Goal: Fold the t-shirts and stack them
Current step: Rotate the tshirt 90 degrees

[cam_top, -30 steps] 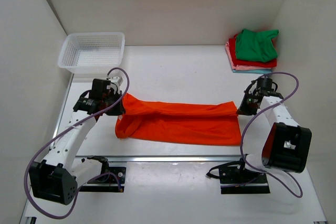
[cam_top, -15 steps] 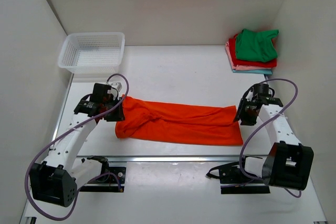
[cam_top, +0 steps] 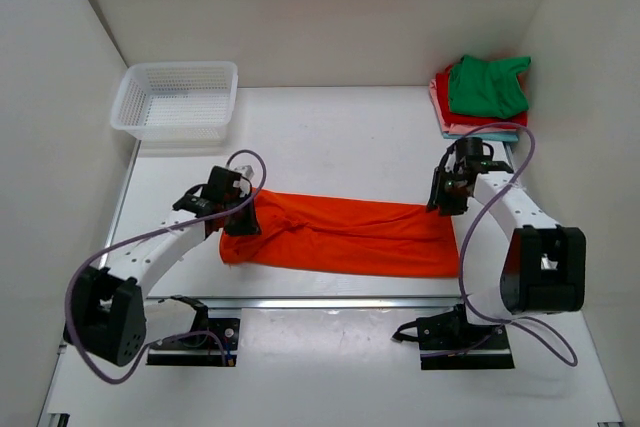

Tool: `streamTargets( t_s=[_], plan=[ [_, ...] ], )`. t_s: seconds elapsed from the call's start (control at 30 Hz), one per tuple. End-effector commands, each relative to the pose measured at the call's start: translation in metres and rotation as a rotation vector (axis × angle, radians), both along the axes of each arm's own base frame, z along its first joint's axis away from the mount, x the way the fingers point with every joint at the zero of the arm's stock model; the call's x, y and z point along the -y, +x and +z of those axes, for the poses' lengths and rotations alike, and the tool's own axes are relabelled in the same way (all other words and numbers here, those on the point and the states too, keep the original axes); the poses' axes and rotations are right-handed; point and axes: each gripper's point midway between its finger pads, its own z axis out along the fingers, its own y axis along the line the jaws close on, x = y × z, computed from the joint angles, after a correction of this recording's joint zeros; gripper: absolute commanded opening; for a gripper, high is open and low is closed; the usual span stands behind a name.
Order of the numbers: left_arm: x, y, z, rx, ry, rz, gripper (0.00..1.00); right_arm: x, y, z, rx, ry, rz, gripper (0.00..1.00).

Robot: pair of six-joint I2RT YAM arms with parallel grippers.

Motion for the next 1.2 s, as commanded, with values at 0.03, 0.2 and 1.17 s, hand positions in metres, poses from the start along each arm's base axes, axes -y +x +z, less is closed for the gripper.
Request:
streamTargets(
  t_s=[0.03,0.2,1.17],
  plan=[
    [0.001,0.034,-0.02,0.045,0.029,0.15,0.18,-0.005,0.017,-0.007,0.082,-0.021,-0.044,0.32],
    [0.026,0.067,-0.051,-0.054,0.1,0.115,0.16,-0.02,-0.017,-0.037,-0.003,-0.007,-0.099,0.26],
    [0.104,0.37,-0.05,0.14,-0.118,0.057,0.06,-0.269,-0.066,-0.049,0.197,0.328,0.201,0.21]
  ],
)
